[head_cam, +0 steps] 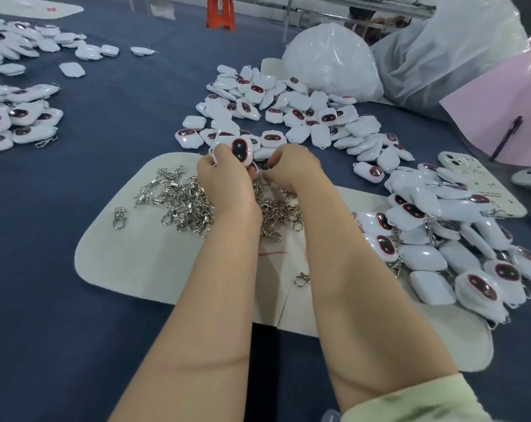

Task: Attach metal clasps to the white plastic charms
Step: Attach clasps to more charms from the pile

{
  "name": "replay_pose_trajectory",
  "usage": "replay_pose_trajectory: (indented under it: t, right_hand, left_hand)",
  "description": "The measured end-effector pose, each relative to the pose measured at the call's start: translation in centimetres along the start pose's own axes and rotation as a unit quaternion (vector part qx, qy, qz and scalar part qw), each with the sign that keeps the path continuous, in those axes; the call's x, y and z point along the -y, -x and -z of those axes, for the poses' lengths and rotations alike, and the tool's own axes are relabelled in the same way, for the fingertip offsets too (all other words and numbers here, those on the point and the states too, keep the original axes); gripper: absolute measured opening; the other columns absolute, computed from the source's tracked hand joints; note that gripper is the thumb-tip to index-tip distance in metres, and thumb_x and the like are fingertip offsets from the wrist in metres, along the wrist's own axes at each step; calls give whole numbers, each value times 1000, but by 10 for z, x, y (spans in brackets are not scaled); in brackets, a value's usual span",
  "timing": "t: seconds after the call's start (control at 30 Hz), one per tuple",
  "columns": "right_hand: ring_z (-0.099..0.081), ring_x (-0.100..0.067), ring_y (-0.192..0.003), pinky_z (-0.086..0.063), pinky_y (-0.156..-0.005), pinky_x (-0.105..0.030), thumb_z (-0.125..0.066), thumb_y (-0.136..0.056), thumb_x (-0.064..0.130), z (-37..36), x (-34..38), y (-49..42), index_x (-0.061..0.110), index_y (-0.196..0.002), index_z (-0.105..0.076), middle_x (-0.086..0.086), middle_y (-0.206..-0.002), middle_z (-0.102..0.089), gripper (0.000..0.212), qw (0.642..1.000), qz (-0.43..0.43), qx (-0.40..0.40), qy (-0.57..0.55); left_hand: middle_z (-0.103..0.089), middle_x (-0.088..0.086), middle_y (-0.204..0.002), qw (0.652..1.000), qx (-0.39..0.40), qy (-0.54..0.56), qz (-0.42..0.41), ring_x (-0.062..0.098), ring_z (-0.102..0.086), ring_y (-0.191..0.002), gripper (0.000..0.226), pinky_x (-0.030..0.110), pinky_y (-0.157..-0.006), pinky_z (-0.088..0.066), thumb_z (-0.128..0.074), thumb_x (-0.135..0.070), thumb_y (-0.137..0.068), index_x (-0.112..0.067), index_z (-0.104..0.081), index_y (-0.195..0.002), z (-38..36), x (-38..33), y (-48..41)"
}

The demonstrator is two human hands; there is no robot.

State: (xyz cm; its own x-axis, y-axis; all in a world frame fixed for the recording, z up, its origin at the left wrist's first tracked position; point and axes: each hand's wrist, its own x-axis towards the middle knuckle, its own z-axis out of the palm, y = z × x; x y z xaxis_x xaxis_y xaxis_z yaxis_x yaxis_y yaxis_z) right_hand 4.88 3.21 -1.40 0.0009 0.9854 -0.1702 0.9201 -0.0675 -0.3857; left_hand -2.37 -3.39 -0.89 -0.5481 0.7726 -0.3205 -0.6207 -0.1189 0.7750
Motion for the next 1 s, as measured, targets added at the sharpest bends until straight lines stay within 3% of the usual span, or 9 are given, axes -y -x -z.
replay_pose_trajectory:
  t: [0.13, 0.27, 0.47, 0.53, 0.6, 0.73, 0.83, 0.93, 1.0]
  right_hand:
    - [-49, -31, -119, -44, -100, -39, -53, -87, 15, -3, -2, -1, 14, -121, -58, -10, -127, -55, 34, 999, -1, -11, -52]
    - [-55, -26, -111, -48, -83, -29, -55, -90, 11, -4, -10, -2, 11, -114, -61, -10, -119, -61, 25, 994, 14, -71, -77]
    - [-55, -17, -91, -44, -77, -26, -56, -91, 14, 6, -26, 16, 15, -111, -61, -5, -111, -62, 21, 949, 27, -173, -261]
    - [-62, -24, -91, -52, -86, -37, -58, -89, 15, 16, -27, 31, 15, -106, -62, -6, -103, -64, 17, 934, 59, -156, -315]
    - [-67, -23, -85, -55, -86, -43, -57, -90, 18, 22, -29, 49, 16, -101, -62, -7, -96, -69, 13, 931, 89, -115, -334]
    - [-62, -7, -52, -51, -63, -28, -43, -97, 23, 18, -40, 83, 16, -85, -59, -2, -76, -70, 21, 960, 96, -63, -257]
    - [-55, -6, -49, -45, -60, -24, -43, -97, 19, 9, -52, 101, 11, -98, -59, 1, -68, -66, 18, 956, 65, -78, -274]
    - [-60, -7, -62, -53, -67, -23, -50, -95, 11, 3, -61, 116, 9, -112, -55, -1, -80, -68, 17, 914, 51, -73, -396]
    - [-65, -9, -73, -56, -75, -20, -55, -93, 6, -1, -63, 124, 7, -116, -55, -8, -95, -69, 23, 884, 55, -73, -458]
  left_hand:
    - [-57, 8, -84, 1000, 2, -1, 9, 18, -56, -68, 13, 22, -52, -47, -40, -11, -92, -5, -50, -98, 2, 2, 0]
    - [-58, 10, -89, 1000, -3, -3, 9, 18, -55, -68, 14, 19, -50, -46, -40, -11, -92, -5, -51, -99, 4, -1, 0]
    - [-61, 11, -93, 1000, 13, -15, 17, 19, -57, -75, 24, 18, -49, -47, -41, -12, -92, 0, -55, -108, 7, -2, 8]
    - [-62, 13, -96, 999, 18, -24, 16, 21, -58, -73, 30, 19, -51, -47, -43, -13, -93, 3, -54, -116, 9, -2, 12]
    - [-63, 12, -98, 999, 27, -31, 8, 21, -57, -70, 33, 19, -52, -48, -47, -16, -94, 0, -51, -124, 11, -2, 18]
    - [-64, 11, -106, 996, 54, -69, 11, 14, -59, -67, 34, 20, -56, -46, -54, -23, -94, -5, -48, -122, 19, 0, 36]
    - [-63, 6, -85, 992, 80, -100, 10, 10, -53, -55, 11, 18, -49, -41, -57, -23, -92, -13, -55, -96, 30, 1, 52]
    - [-60, -1, -65, 989, 107, -102, 8, 9, -48, -48, 6, 22, -50, -40, -56, -19, -90, -16, -54, -85, 42, 1, 65]
    - [-62, 0, -63, 986, 131, -97, 21, 12, -54, -52, 5, 23, -52, -44, -55, -16, -91, -16, -54, -86, 49, 3, 71]
